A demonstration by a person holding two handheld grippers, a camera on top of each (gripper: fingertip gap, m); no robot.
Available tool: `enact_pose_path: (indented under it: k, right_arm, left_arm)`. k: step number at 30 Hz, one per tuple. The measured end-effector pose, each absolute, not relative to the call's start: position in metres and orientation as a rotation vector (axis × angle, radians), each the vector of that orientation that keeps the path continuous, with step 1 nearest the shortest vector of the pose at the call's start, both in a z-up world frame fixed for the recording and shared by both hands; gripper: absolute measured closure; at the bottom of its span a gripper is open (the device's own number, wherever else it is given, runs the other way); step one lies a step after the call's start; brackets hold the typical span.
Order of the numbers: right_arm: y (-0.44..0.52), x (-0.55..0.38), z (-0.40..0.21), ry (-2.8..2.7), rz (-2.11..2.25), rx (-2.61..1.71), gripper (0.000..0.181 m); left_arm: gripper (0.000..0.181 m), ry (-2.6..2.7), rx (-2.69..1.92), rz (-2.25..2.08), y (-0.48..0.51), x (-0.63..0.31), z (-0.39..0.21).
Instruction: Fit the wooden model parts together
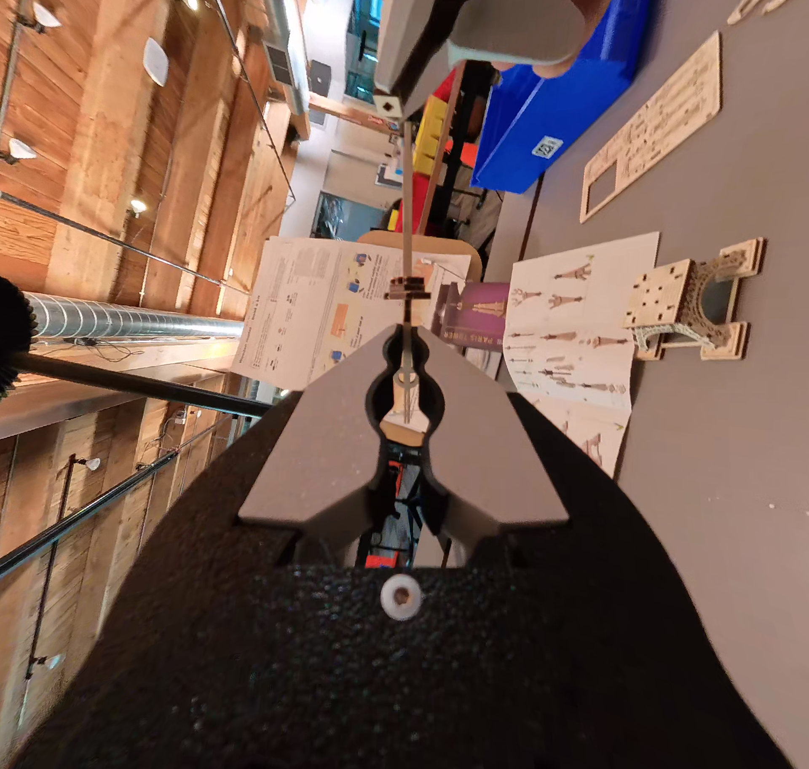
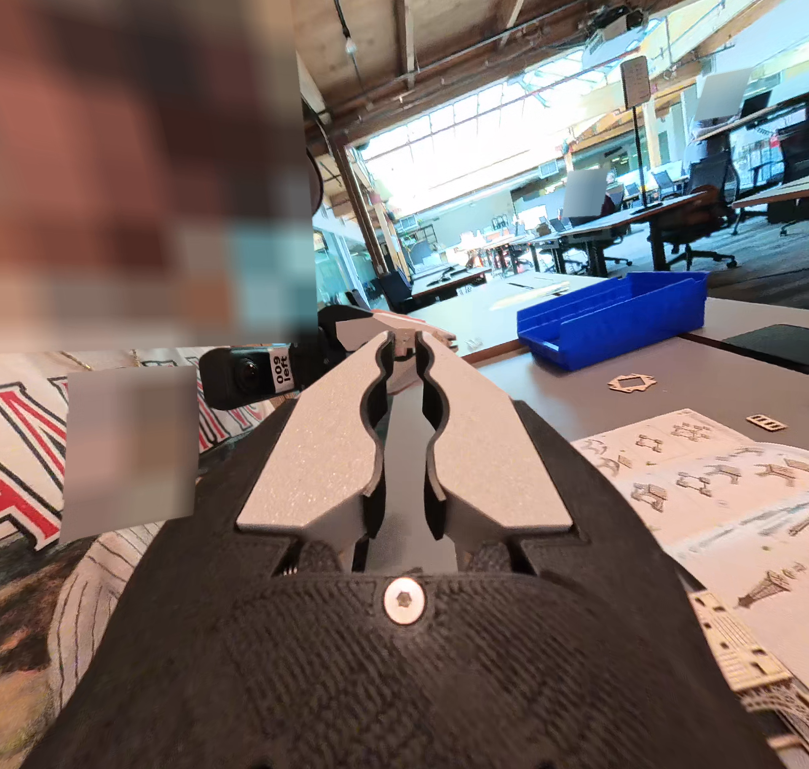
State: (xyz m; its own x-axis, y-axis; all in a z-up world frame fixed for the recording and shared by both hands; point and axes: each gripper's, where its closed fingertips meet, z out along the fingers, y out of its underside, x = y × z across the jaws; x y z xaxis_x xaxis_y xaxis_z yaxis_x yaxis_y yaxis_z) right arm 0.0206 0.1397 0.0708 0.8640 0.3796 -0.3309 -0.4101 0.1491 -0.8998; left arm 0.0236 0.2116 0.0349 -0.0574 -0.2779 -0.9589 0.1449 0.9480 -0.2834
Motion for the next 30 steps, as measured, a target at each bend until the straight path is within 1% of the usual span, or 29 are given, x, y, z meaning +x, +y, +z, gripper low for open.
enact_pose_path:
  k: [1, 8, 17, 22, 30]
  right_arm:
    - [0.141, 0.021, 0.069, 0.029, 0.574, -1.299, 0.175]
    - [0.143, 0.019, 0.067, -0.043, 0.474, -1.342, 0.175]
    - [0.132, 0.018, 0.061, -0.227, 0.363, -1.302, 0.175]
    - [0.129, 0.025, 0.055, -0.312, 0.218, -1.3, 0.174]
    - [0.124, 0.025, 0.06, -0.372, 0.167, -1.257, 0.174]
  left_arm:
    - [0.181, 1.607, -0.105, -0.324, 0.213, 0.025, 0.032]
    - [0.181, 1.651, -0.136, -0.351, 0.216, 0.028, 0.025]
    - [0.181, 1.694, -0.214, -0.668, 0.205, 0.019, 0.032]
    - [0.181, 1.722, -0.205, -0.631, 0.206, 0.022, 0.025]
    - [0.181, 1.75, -0.179, -0.58, 0.2, 0.024, 0.018]
